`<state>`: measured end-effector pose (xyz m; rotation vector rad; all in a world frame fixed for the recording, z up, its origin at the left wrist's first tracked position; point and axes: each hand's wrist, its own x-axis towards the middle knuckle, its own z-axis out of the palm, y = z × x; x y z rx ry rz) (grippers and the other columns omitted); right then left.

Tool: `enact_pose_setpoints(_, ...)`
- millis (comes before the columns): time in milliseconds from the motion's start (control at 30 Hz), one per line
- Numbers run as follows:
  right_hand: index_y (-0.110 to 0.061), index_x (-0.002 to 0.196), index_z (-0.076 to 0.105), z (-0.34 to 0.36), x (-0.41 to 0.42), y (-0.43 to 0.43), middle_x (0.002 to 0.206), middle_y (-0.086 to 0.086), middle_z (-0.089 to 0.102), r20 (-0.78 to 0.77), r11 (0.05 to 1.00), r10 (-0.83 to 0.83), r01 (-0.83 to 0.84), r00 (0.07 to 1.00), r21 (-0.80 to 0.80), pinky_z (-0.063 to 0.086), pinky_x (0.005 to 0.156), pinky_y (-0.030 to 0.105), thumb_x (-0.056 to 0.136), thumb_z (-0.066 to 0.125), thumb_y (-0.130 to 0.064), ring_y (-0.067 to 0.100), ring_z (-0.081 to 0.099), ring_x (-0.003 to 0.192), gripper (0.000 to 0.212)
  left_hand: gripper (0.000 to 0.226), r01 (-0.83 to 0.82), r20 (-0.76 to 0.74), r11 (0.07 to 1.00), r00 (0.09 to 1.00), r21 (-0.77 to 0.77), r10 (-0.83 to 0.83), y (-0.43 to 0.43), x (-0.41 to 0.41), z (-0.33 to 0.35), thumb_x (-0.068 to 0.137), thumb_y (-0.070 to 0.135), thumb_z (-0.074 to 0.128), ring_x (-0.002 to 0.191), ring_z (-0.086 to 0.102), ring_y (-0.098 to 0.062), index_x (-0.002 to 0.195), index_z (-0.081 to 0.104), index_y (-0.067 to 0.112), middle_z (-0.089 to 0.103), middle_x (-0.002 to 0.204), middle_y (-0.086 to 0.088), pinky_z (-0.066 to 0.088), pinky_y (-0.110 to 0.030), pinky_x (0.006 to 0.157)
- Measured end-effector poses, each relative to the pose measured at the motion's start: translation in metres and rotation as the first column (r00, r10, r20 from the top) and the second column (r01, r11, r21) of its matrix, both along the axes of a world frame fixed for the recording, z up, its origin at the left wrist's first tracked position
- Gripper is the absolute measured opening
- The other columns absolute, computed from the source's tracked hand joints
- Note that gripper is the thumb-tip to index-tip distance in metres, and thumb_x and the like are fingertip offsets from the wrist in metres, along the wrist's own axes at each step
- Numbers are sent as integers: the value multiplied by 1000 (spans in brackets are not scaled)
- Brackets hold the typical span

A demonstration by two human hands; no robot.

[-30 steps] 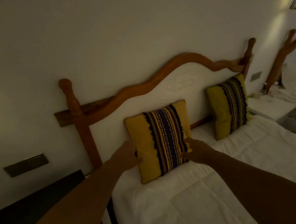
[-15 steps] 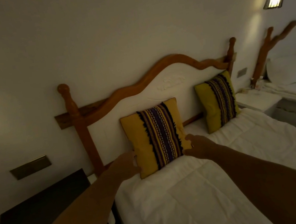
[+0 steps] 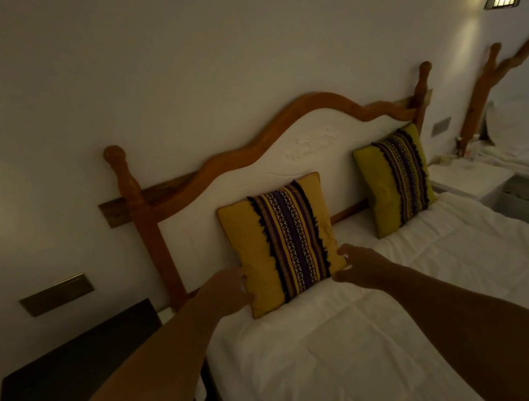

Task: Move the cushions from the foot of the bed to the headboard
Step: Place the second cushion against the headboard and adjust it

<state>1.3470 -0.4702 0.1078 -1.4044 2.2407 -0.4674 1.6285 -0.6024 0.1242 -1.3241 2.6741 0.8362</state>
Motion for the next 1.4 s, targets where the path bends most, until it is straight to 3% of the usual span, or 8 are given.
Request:
enact_pose_setpoints(100,-18,136,48,-4,-7,-10,134,8,59,28,1000,-15,15,999,-6,44,81,21,85,70,-44,22,58,112,61,78,-15,-5,1000,1000,16,15,-10,-6,-4,91,44,62,143,32,-24,152,25,12,31,158,-9,24,-30,113)
enact_pose_setpoints(533,-17,143,43,-39,-74,-106,141,10,53,124,983,-171,160,977,95,44,96,33,86,67,-50,26,55,121,70,78,-85,-89,984,991,154,99,-113,-53,-48,90,39,65,129,42,-13,152,25,13,42,150,-9,23,-14,90)
enact_pose_setpoints(700,-18,138,47,-66,-115,-160,128,9,61,176,969,-226,204,958,136,44,83,27,83,66,-57,18,60,98,70,60,-148,-148,951,970,271,192,-157,-80,-91,90,37,66,125,48,-17,142,43,15,49,139,1,32,-18,99)
enact_pose_setpoints(1000,-13,138,46,-157,-185,-248,123,9,64,204,927,-357,317,912,202,40,85,28,87,65,-51,16,56,95,66,89,-366,-141,856,887,365,439,-238,-115,-186,85,41,71,139,36,-24,151,22,8,34,154,-10,28,-26,105)
enact_pose_setpoints(1100,-15,138,44,-186,-209,-272,106,3,65,333,882,-471,444,817,159,49,85,35,85,69,-49,16,59,88,68,90,-401,-222,825,831,398,510,-265,-129,-218,79,32,79,134,40,-20,149,28,9,37,151,-4,33,-35,112)
enact_pose_setpoints(1200,-19,143,39,-213,-231,-296,128,10,59,481,813,-559,561,675,156,53,89,41,82,74,-44,25,60,105,75,101,-435,-277,759,747,484,605,-283,-140,-246,73,27,85,126,35,-6,152,23,15,32,141,12,31,-27,107)
enact_pose_setpoints(1300,-21,145,37,-238,-249,-315,141,13,50,536,769,-589,624,605,141,50,75,34,84,75,-37,26,55,113,74,114,-403,-301,728,718,555,628,-297,-151,-273,60,36,88,134,41,-19,153,23,19,39,150,0,39,-43,111)
enact_pose_setpoints(1400,-23,148,34,-260,-268,-332,147,13,44,570,766,-586,624,576,156,47,83,38,87,72,-33,30,51,121,73,130,-391,-293,692,700,606,652,-308,-165,-293,43,53,79,133,45,-24,153,21,18,41,150,-6,41,-45,109)
